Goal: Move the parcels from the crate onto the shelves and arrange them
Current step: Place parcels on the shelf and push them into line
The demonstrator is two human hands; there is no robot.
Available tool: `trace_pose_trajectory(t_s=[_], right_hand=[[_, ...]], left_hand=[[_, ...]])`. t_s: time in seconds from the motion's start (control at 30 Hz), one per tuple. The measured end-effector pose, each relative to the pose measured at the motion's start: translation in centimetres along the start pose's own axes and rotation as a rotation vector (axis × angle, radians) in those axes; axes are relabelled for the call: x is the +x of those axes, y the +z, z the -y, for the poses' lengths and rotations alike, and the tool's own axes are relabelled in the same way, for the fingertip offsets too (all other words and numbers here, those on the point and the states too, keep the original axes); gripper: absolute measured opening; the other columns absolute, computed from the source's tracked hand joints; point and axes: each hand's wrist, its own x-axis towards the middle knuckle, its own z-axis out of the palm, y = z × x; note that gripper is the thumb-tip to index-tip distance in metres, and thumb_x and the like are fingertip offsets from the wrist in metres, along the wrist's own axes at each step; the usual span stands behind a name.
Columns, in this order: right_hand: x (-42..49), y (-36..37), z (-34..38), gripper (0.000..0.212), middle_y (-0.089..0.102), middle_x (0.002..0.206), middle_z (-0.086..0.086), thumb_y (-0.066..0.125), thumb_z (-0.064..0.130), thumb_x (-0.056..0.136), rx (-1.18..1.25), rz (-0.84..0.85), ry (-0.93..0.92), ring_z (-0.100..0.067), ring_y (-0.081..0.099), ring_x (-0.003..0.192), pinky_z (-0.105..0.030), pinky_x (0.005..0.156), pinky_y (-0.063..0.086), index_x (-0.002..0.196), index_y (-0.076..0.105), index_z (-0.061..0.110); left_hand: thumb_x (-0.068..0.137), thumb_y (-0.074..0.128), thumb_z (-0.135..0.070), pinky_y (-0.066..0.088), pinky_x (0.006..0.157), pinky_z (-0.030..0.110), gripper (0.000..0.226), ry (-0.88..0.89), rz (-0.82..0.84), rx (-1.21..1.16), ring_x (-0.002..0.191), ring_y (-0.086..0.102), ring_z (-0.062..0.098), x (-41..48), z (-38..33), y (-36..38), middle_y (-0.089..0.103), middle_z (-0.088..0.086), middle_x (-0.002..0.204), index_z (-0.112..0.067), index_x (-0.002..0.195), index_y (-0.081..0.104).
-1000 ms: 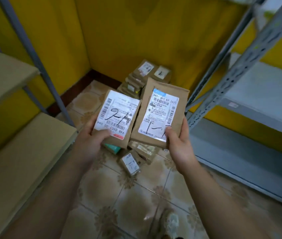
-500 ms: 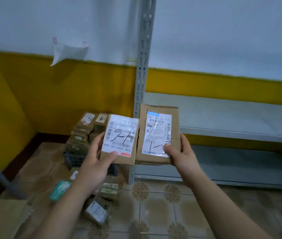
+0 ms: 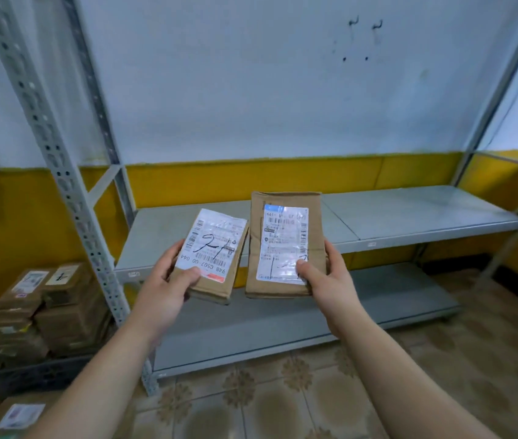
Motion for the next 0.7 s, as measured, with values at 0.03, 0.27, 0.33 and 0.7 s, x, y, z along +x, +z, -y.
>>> trace_pose_trajectory(t_s=[0.03,0.27,0.33,0.7], right_hand=[[0.5,-1.3,0.1,0.059,0.063,0.113,0.015,0.066,0.016,0.093,0.003,-0.011,0.004,-0.007,0.064,0.100,-0.032,0.089,0.052,0.141,0.041,0.037],[4.5,-5.8,-0.7,0.063,0.065,0.119,0.010,0.067,0.017,0.092,0.011,-0.035,0.036,-0.012,0.065,0.105,-0.037,0.095,0.052,0.146,0.039,0.035],[5.8,-6.0,-1.3,0.063,0.065,0.119,0.010,0.067,0.018,0.092,0.009,-0.039,0.058,-0.013,0.066,0.105,-0.041,0.098,0.052,0.145,0.039,0.035],[18.5,-5.2,-0.8,0.066,0.064,0.123,0.009,0.069,0.020,0.090,-0.071,-0.085,0.036,-0.010,0.069,0.100,-0.035,0.092,0.054,0.146,0.040,0.035]], left_hand=[[0.096,0.053,-0.009,0.051,0.092,0.041,0.045,-0.004,0.003,-0.013,0.102,0.064,0.015,0.2,-0.2,1.4,0.068,-0.018,0.108,-0.043,0.126,0.049],[0.097,0.051,-0.008,0.050,0.076,0.029,0.043,-0.011,0.011,-0.014,0.087,0.065,0.002,2.7,-0.3,7.0,0.067,-0.022,0.098,-0.040,0.125,0.050],[0.097,0.051,-0.009,0.049,0.074,0.028,0.042,-0.020,0.027,0.010,0.090,0.063,0.004,4.0,0.0,7.8,0.066,-0.021,0.103,-0.042,0.122,0.049],[0.095,0.053,-0.010,0.047,0.064,0.026,0.027,-0.093,0.029,-0.067,0.077,0.061,0.007,18.9,2.0,11.7,0.064,-0.003,0.104,-0.021,0.119,0.053]])
